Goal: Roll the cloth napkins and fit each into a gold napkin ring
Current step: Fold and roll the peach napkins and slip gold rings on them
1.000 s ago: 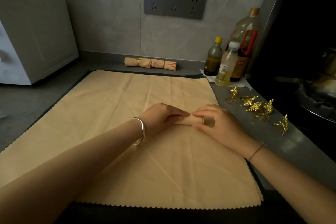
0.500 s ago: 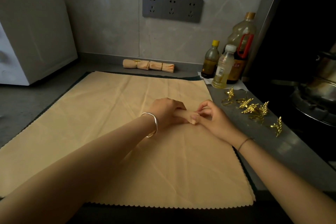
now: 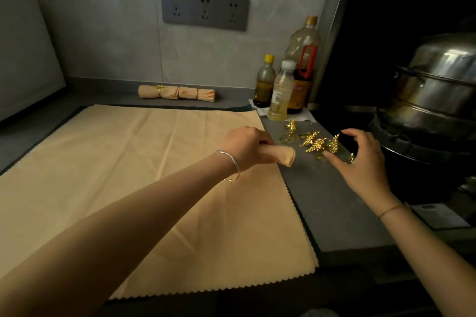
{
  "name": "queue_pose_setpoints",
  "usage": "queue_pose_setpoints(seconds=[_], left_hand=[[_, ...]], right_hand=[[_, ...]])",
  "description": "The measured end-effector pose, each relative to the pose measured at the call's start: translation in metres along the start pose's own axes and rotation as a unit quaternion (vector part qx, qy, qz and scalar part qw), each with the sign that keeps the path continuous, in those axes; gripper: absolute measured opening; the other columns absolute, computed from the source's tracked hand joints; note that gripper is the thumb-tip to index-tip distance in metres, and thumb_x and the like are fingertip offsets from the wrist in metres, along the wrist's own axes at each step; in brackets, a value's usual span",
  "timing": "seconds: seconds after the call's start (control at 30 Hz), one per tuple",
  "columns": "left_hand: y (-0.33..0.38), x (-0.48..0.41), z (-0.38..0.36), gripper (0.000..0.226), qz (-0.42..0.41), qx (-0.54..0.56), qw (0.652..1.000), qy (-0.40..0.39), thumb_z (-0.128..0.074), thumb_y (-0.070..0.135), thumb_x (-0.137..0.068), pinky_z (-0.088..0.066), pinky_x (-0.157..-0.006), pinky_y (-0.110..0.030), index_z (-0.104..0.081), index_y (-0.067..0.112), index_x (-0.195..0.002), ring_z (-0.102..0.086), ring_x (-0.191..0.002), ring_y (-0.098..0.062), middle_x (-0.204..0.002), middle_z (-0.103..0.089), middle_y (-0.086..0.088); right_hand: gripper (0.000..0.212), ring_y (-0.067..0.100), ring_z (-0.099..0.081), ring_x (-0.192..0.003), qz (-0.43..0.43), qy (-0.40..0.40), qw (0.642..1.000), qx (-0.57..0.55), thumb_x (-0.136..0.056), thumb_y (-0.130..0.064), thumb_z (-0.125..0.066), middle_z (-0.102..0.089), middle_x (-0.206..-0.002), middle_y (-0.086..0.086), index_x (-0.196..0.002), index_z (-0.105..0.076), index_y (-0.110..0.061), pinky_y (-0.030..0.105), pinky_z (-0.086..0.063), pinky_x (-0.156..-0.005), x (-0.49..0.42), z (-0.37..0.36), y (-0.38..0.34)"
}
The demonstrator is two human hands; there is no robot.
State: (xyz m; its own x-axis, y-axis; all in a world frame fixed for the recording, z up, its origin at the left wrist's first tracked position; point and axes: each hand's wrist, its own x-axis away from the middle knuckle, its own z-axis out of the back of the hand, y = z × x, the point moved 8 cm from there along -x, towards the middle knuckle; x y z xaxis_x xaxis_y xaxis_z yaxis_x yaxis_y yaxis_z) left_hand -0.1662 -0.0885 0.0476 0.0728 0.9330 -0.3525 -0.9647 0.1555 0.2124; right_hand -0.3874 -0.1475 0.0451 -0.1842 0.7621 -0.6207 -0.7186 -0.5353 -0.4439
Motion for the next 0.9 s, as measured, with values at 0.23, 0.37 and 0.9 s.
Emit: queue_pose_setpoints(seconds=[0.23, 0.37, 0.9], left_hand=[[0.022, -0.007, -0.015, 0.04, -0.001, 0.025, 1.0, -0.001, -0.064, 0.051, -0.08, -0.046, -0.073, -0.025, -0.064, 0.027, -0.112, -0.053, -0.087, -0.011, -0.104, -0.067, 0.004], [0.021, -0.007, -0.019, 0.04, 0.007, 0.033, 0.999, -0.004, -0.064, 0.05, -0.08, -0.05, -0.08, -0.029, -0.063, 0.027, -0.113, -0.057, -0.093, -0.014, -0.106, -0.067, 0.003], [-0.091, 0.046, 0.041, 0.035, 0.099, 0.088, 0.985, 0.112, -0.068, 0.041, -0.08, -0.049, -0.073, -0.028, -0.068, 0.025, -0.112, -0.06, -0.089, -0.013, -0.106, -0.069, 0.005]], right_hand=[[0.065, 0.03, -0.05, -0.12, -0.155, -0.114, 0.981, -0.034, -0.078, -0.037, -0.073, -0.052, -0.132, 0.012, -0.131, -0.046, -0.01, 0.042, -0.045, -0.094, 0.017, -0.024, 0.063], [0.043, 0.027, -0.058, -0.107, -0.149, -0.105, 0.982, -0.046, -0.081, -0.033, -0.07, -0.063, -0.114, 0.009, -0.116, -0.059, -0.01, 0.036, -0.048, -0.086, 0.015, -0.027, 0.07], [0.041, 0.011, -0.063, -0.099, -0.013, -0.319, 0.908, -0.271, -0.071, -0.009, -0.079, -0.066, -0.102, -0.006, -0.095, -0.052, -0.029, 0.029, -0.049, -0.092, 0.001, -0.116, -0.124]])
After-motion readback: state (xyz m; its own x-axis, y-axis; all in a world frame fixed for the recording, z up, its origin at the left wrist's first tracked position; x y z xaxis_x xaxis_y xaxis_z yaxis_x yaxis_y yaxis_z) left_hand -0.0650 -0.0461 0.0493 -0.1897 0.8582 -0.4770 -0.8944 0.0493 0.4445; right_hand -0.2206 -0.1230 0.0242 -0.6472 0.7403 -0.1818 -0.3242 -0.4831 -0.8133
